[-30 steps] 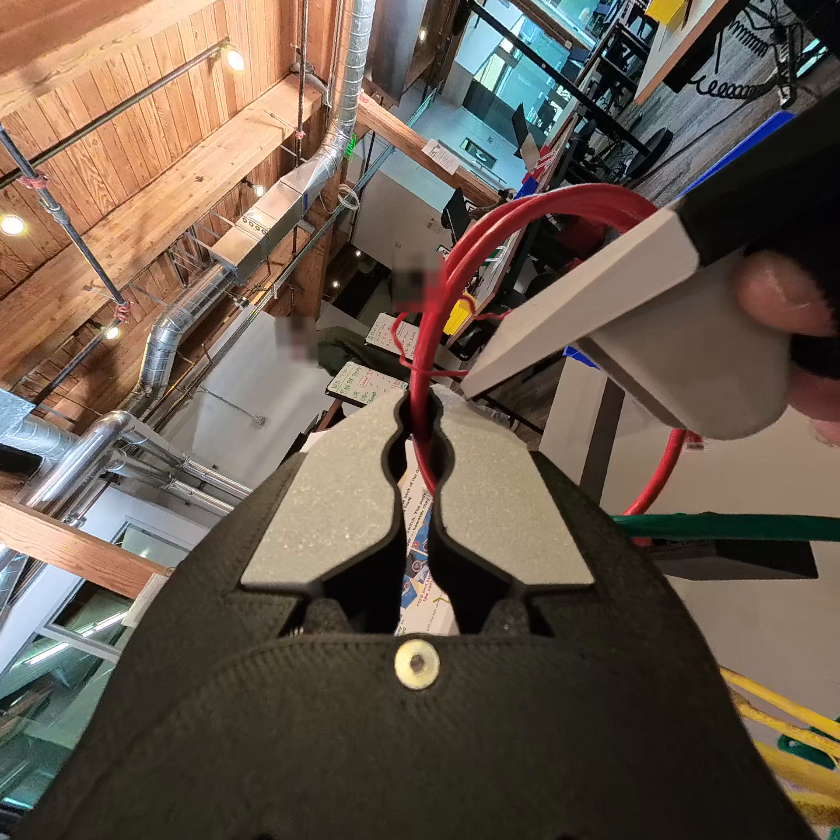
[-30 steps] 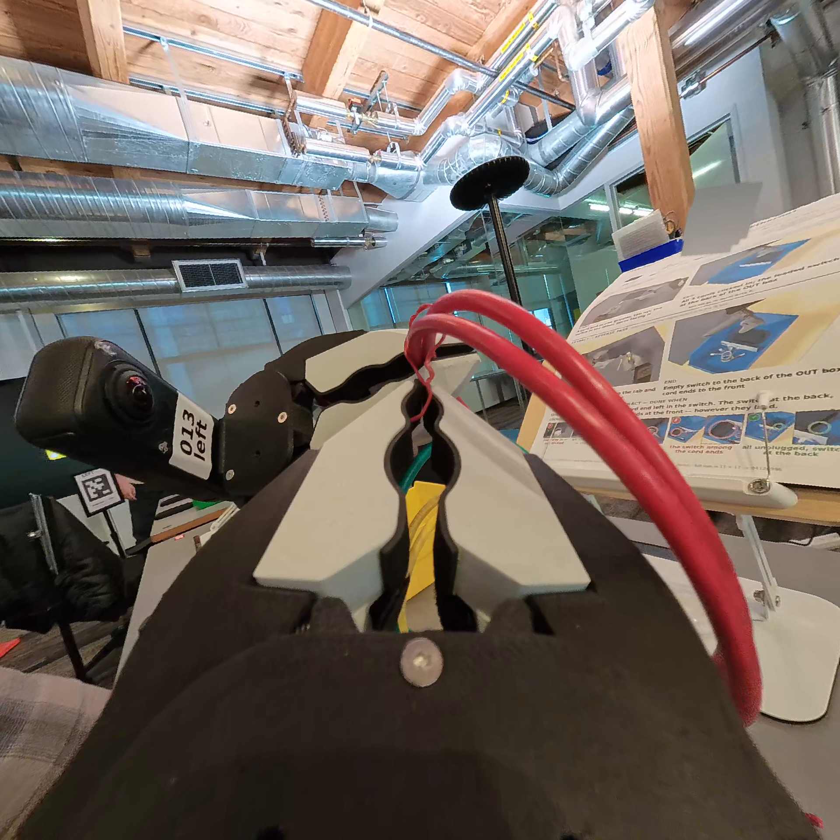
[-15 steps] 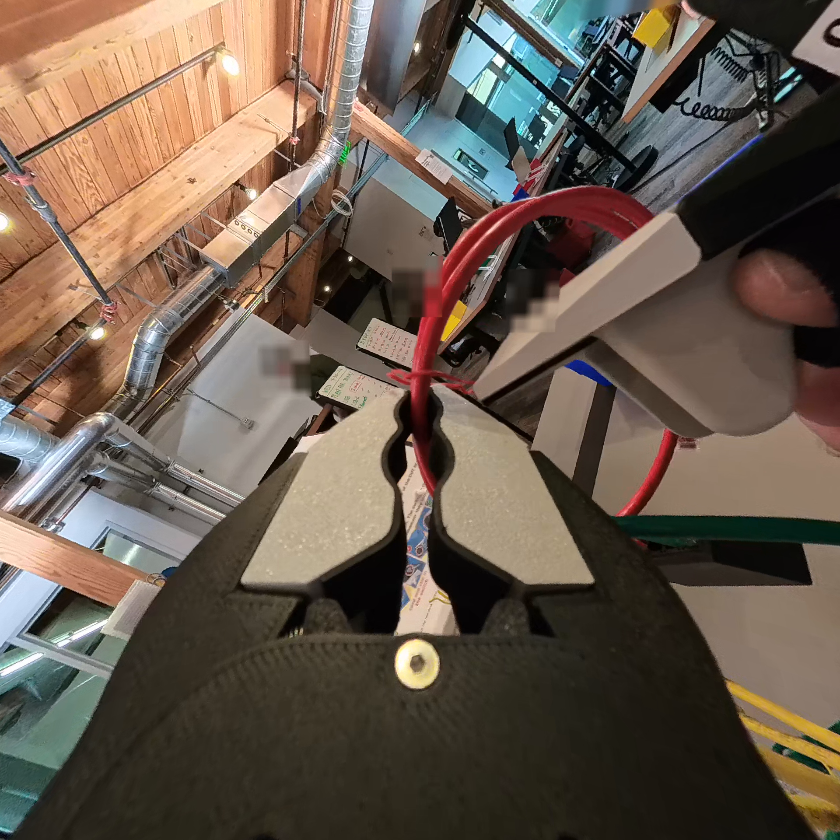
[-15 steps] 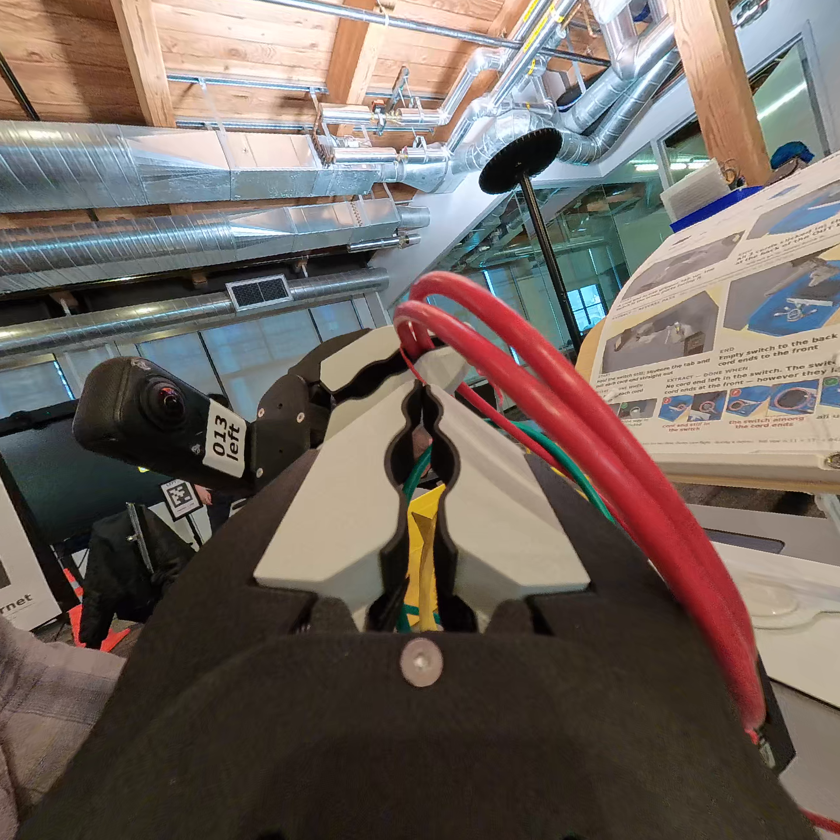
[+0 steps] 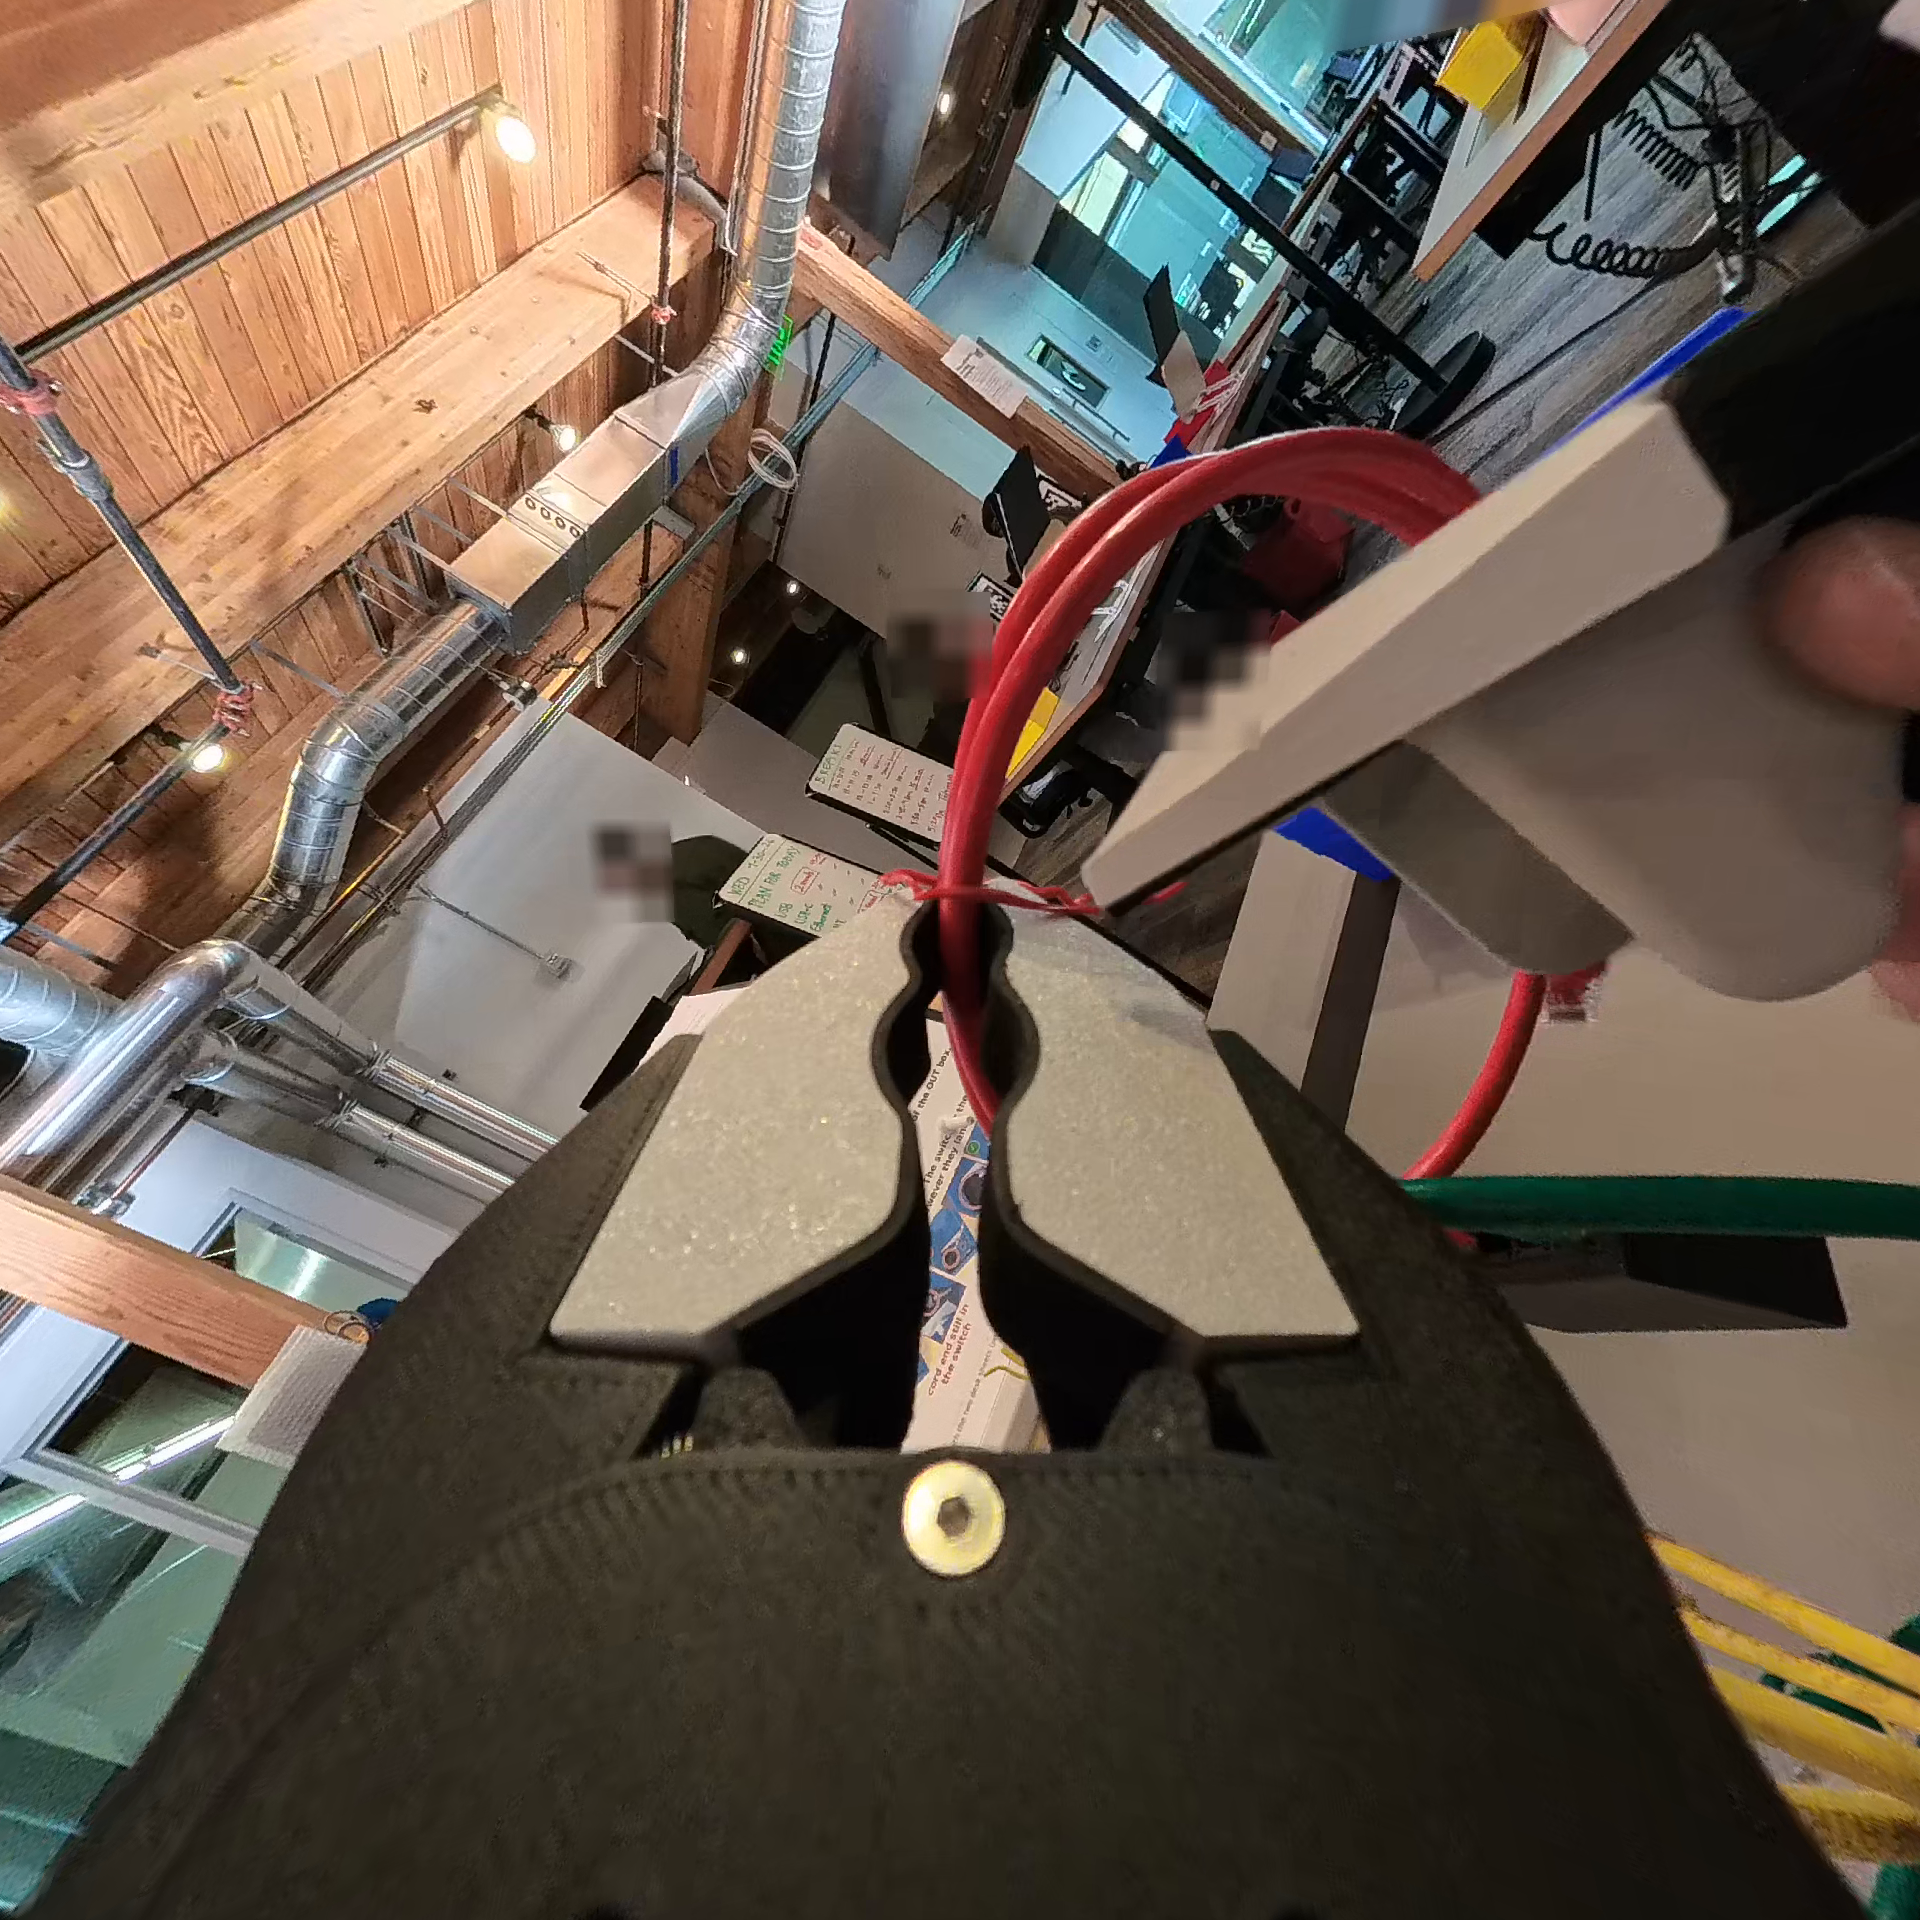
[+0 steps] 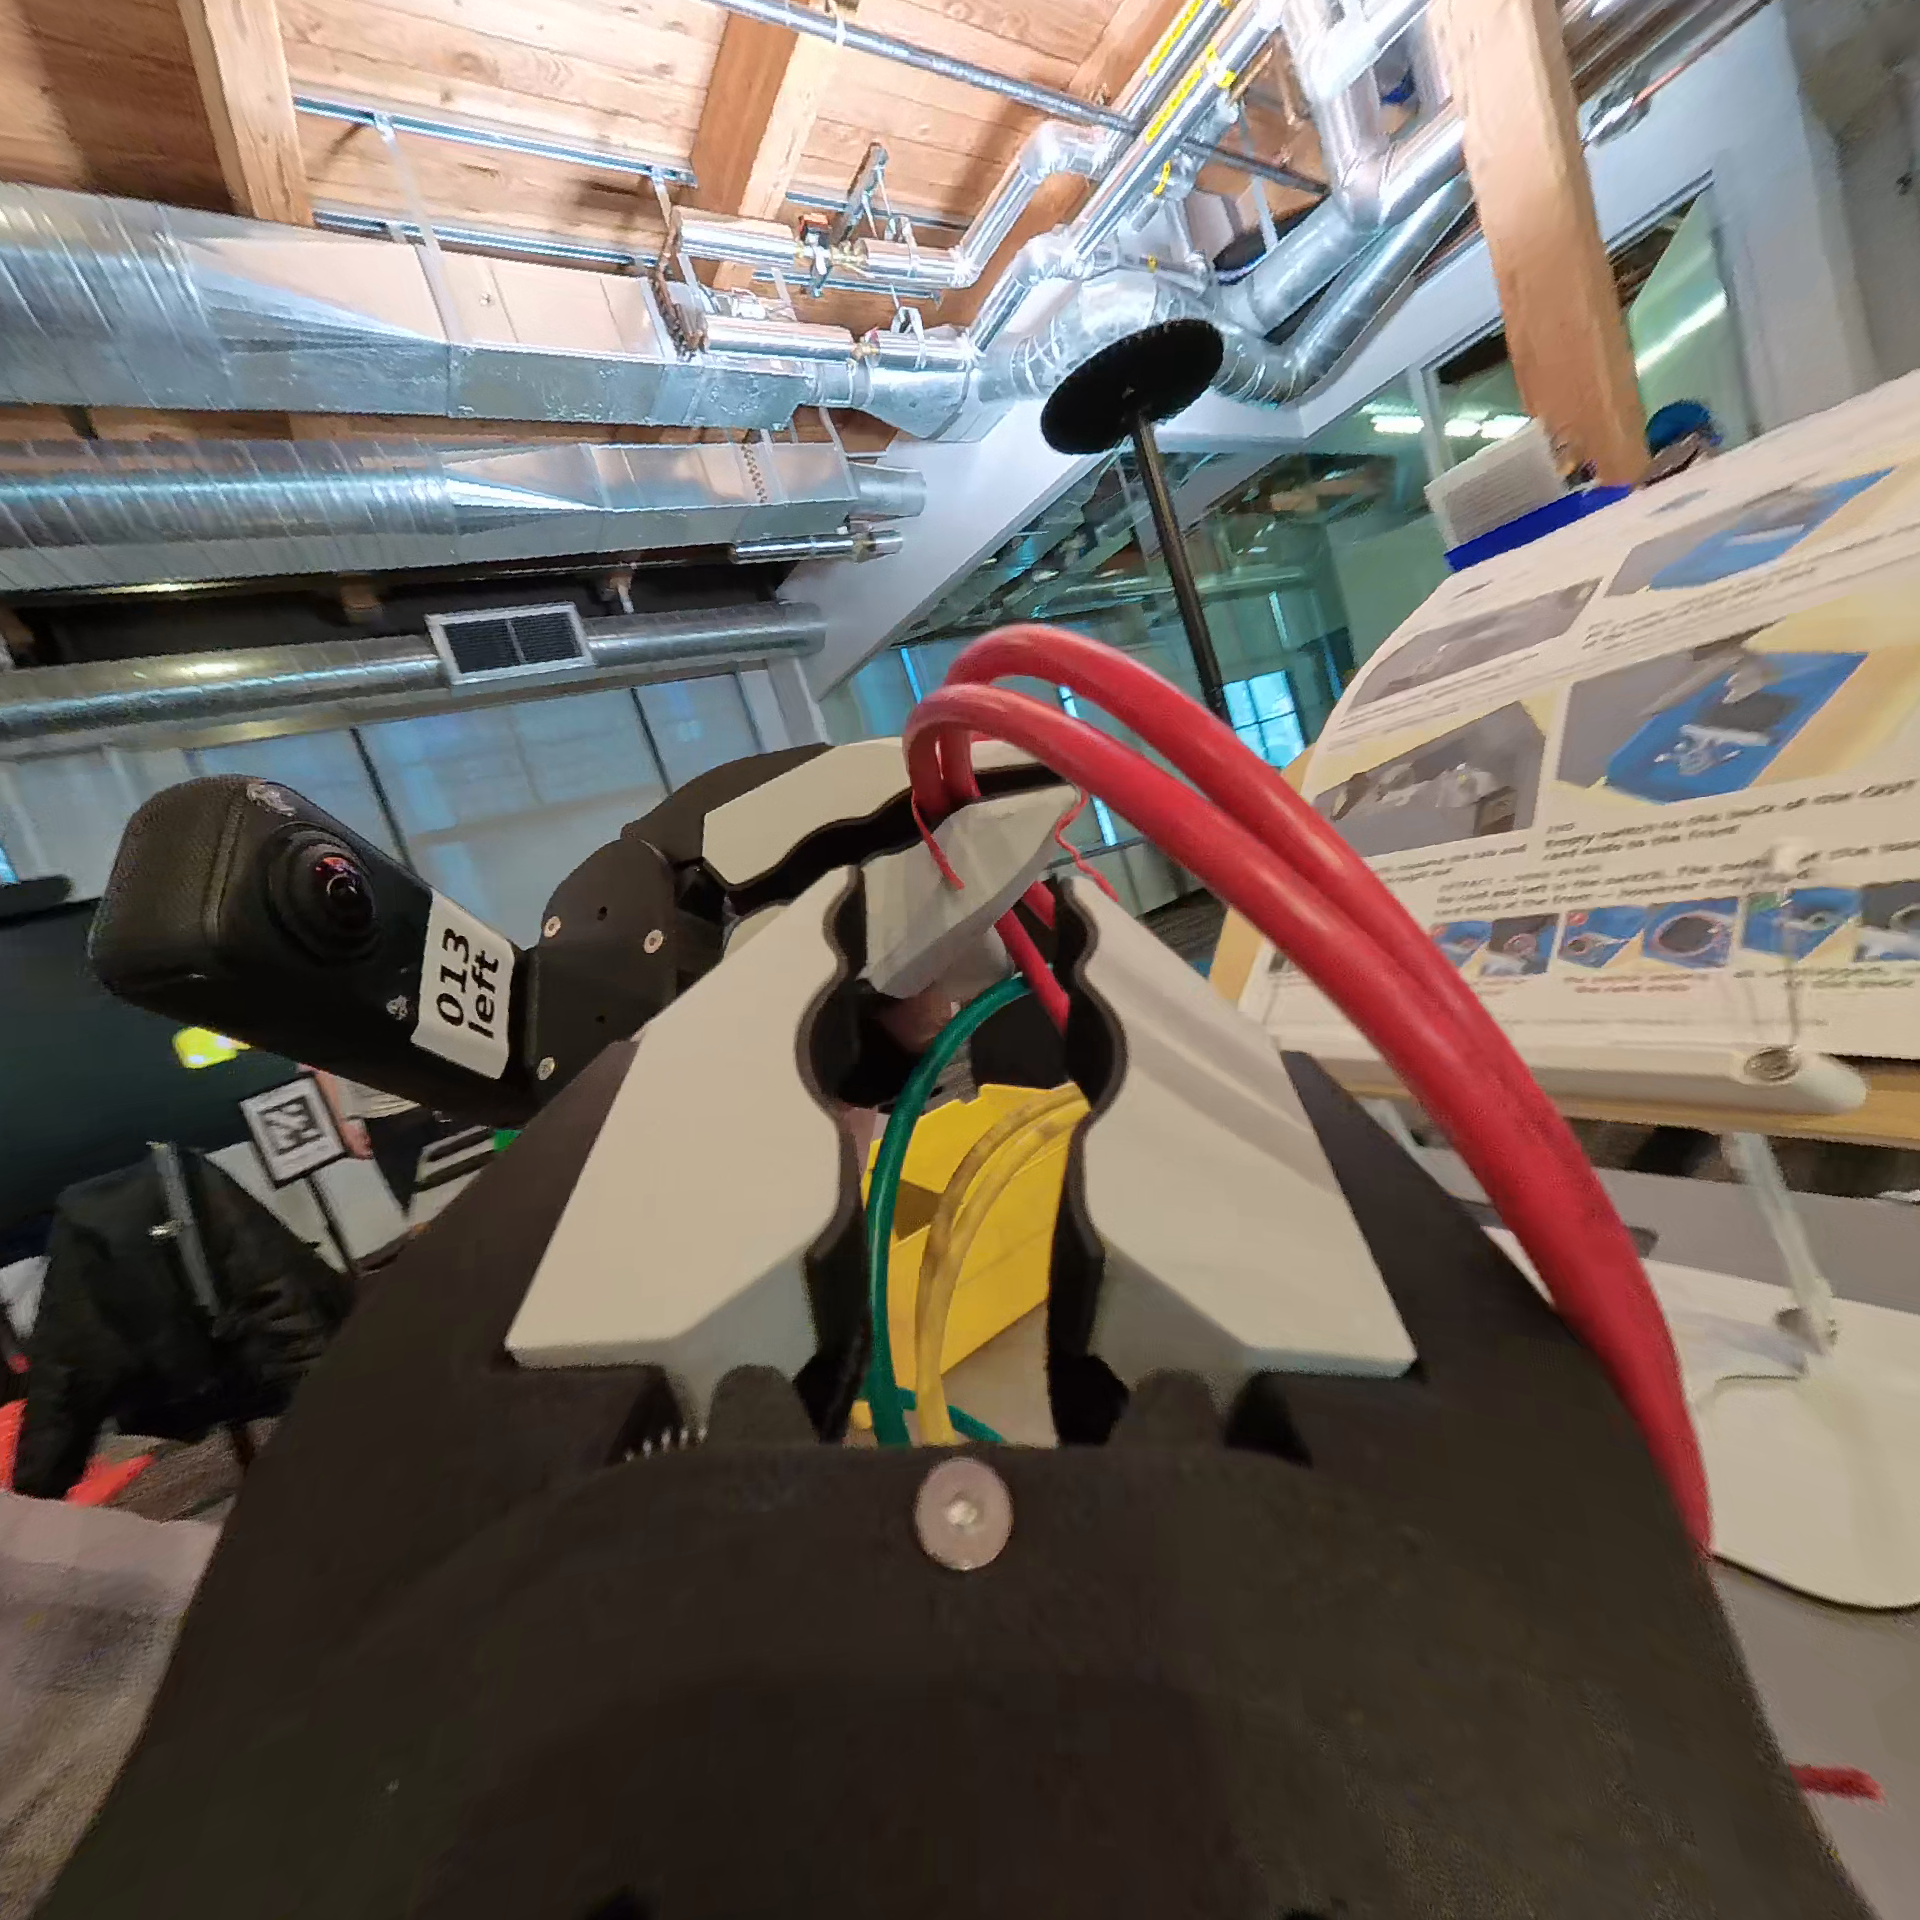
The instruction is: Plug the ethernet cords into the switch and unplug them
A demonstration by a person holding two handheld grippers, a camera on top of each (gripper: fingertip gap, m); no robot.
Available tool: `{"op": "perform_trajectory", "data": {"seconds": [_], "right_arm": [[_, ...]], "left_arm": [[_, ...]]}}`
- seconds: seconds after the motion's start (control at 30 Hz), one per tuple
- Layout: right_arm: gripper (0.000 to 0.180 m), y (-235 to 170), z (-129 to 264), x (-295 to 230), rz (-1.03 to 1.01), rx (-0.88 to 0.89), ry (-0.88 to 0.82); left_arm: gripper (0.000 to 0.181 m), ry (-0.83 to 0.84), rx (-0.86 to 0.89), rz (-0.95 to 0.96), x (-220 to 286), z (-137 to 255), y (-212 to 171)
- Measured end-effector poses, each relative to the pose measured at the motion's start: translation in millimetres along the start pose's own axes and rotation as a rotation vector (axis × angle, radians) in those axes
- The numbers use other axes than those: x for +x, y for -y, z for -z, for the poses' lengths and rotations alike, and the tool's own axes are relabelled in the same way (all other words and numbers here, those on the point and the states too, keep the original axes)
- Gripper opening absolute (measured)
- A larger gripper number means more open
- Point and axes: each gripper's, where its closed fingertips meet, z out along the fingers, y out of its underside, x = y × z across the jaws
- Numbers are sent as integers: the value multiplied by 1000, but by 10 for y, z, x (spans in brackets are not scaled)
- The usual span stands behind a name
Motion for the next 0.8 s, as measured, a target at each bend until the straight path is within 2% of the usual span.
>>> {"op": "perform_trajectory", "data": {"seconds": [0.17, 0.37, 0.43, 0.7, 0.8], "right_arm": [[56, 68, 10, 8, 122, 50, -73], [62, 57, -76, 7, 113, 73, -77], [61, 73, -106, 18, 109, 75, -79], [30, 94, -129, 38, 126, 58, -74], [28, 90, -108, 40, 121, 59, -67]], "left_arm": [[5, 4, 1, -3, -10, 14, 9], [4, 14, -8, -35, 15, 14, 40], [4, 12, -12, -47, 36, 8, 47], [5, 21, -13, -49, 25, 16, 52], [4, 18, -13, -50, 32, 15, 51]]}}
